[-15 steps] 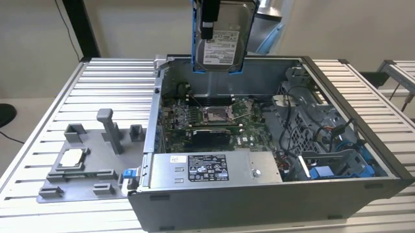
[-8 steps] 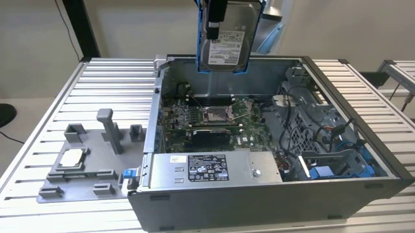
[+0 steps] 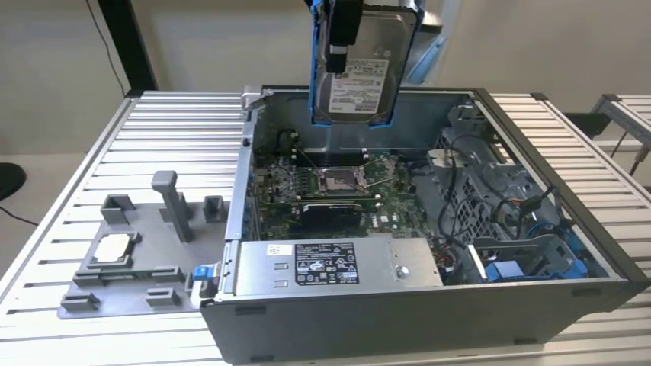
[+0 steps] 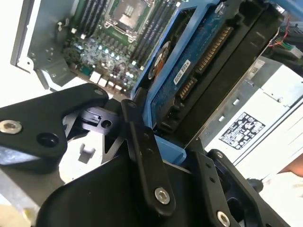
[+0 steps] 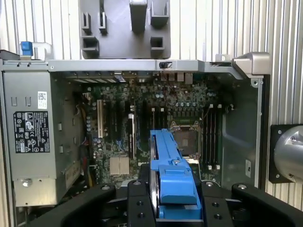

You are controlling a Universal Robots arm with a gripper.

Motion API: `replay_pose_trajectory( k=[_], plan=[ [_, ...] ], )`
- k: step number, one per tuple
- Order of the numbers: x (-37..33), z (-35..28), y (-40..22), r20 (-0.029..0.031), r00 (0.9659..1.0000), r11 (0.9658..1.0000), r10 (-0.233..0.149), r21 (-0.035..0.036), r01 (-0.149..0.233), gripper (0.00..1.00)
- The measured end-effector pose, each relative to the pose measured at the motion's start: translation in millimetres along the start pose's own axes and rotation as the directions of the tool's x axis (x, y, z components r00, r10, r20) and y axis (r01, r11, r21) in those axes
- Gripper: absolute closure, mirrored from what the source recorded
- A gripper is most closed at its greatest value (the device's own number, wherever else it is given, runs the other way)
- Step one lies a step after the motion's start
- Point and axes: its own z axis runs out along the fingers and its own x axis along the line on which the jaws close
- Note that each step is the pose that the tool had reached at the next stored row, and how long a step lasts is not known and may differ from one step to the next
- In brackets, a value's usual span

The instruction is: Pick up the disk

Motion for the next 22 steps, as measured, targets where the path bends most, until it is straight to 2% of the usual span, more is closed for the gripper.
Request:
replay_pose_trajectory(
  k=[9,22],
  plan=[
    [33.5,-2.2,-0.8,0.0,1.0,1.0,0.0,0.0,0.0,1.0],
    [78.0,-5.1,-2.0,-0.0001,1.0,1.0,0.001,0.0,-0.001,1.0]
  ],
)
